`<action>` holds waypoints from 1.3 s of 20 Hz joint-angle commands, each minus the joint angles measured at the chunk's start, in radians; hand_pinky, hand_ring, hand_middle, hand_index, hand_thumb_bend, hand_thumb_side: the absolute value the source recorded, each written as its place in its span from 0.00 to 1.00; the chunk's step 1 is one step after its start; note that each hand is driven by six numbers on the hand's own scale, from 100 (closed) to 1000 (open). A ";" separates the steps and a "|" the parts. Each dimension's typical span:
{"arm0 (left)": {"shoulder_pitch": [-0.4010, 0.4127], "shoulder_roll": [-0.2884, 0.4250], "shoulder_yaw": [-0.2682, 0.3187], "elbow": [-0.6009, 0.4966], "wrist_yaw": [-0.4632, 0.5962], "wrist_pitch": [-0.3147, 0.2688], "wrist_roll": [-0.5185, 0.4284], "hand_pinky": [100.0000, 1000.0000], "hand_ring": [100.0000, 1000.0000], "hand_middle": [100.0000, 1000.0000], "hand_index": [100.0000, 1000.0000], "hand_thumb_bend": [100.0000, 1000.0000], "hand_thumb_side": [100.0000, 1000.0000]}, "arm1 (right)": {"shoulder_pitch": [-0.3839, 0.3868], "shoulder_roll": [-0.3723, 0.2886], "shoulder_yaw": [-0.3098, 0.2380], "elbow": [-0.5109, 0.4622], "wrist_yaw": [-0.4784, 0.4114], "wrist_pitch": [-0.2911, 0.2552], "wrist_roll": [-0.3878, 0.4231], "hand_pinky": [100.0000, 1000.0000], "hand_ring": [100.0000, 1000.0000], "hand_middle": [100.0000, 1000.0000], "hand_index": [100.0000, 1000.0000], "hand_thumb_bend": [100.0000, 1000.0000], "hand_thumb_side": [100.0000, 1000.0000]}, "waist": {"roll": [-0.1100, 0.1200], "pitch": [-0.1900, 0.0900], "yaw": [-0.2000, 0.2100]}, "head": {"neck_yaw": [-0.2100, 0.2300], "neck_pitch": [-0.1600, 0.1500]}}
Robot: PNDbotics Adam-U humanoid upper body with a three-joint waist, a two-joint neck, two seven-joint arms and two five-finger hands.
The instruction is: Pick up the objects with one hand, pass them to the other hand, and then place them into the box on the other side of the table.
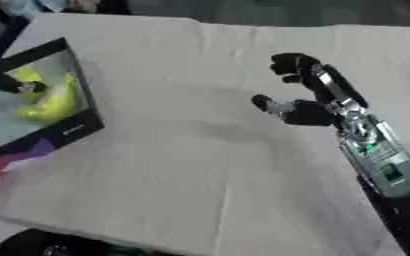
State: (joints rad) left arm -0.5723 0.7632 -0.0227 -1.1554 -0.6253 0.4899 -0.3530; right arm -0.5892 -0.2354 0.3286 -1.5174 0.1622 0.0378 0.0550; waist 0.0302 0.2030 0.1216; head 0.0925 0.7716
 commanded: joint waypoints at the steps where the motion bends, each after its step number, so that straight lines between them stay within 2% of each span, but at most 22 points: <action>1: -0.013 0.028 0.013 -0.010 -0.015 -0.003 -0.006 0.83 0.78 0.76 0.83 0.83 0.32 | -0.017 -0.018 -0.007 -0.028 -0.006 -0.002 -0.001 0.81 0.80 0.70 0.81 0.55 0.19 | -0.007 -0.014 -0.002 | -0.002 -0.002; 3: -0.011 0.030 0.017 -0.018 -0.015 -0.003 -0.003 0.83 0.78 0.76 0.83 0.82 0.34 | -0.017 -0.019 -0.008 -0.029 -0.007 -0.002 0.000 0.81 0.80 0.70 0.81 0.56 0.18 | -0.006 -0.013 -0.003 | -0.009 -0.002; 6: -0.009 0.028 0.031 -0.050 -0.005 0.006 0.027 0.82 0.77 0.75 0.82 0.79 0.37 | -0.020 -0.020 -0.010 -0.035 -0.008 -0.004 -0.002 0.81 0.80 0.70 0.81 0.57 0.18 | -0.007 -0.014 -0.003 | -0.046 -0.002; 7: -0.008 0.026 0.040 -0.070 0.002 0.012 0.050 0.81 0.76 0.74 0.80 0.76 0.40 | -0.022 -0.022 -0.011 -0.039 -0.009 -0.004 -0.003 0.81 0.80 0.70 0.81 0.57 0.18 | -0.008 -0.014 -0.002 | -0.063 -0.002; 9: -0.002 0.019 0.053 -0.120 0.031 0.026 0.109 0.79 0.74 0.73 0.77 0.76 0.43 | -0.029 -0.027 -0.015 -0.048 -0.009 -0.003 -0.006 0.81 0.81 0.70 0.81 0.57 0.18 | -0.010 -0.015 -0.001 | -0.091 -0.002; 12: 0.014 0.005 0.066 -0.222 0.096 0.033 0.237 0.78 0.73 0.73 0.77 0.74 0.43 | -0.042 -0.039 -0.026 -0.061 -0.014 0.006 -0.015 0.81 0.81 0.70 0.81 0.56 0.18 | -0.012 -0.016 -0.002 | -0.128 -0.002; 16: 0.036 -0.022 0.062 -0.345 0.278 -0.023 0.443 0.78 0.73 0.74 0.76 0.70 0.43 | -0.057 -0.065 -0.054 -0.072 -0.025 0.024 -0.039 0.81 0.80 0.70 0.81 0.53 0.20 | -0.013 -0.017 -0.006 | -0.164 -0.002; 18: 0.041 -0.048 0.053 -0.377 0.377 -0.063 0.515 0.78 0.74 0.76 0.76 0.70 0.43 | -0.056 -0.087 -0.069 -0.081 -0.025 0.036 -0.050 0.82 0.80 0.70 0.81 0.52 0.22 | -0.013 -0.017 -0.007 | -0.178 -0.002; 22: 0.040 -0.108 0.045 -0.400 0.498 -0.132 0.582 0.78 0.74 0.76 0.75 0.68 0.41 | -0.053 -0.149 -0.112 -0.094 -0.020 0.074 -0.067 0.82 0.80 0.70 0.81 0.49 0.24 | -0.015 -0.018 -0.016 | -0.182 -0.002; 26: 0.041 -0.151 0.040 -0.401 0.556 -0.172 0.628 0.77 0.73 0.75 0.74 0.68 0.40 | -0.078 -0.217 -0.144 -0.072 0.018 0.124 -0.050 0.82 0.81 0.71 0.82 0.51 0.24 | -0.017 -0.020 -0.022 | -0.193 -0.002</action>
State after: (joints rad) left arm -0.5202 0.6003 0.0136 -1.5368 -0.0895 0.3301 0.2583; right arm -0.6470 -0.4111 0.2035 -1.5803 0.1676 0.1472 0.0017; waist 0.0235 0.2029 0.0993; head -0.0948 0.7716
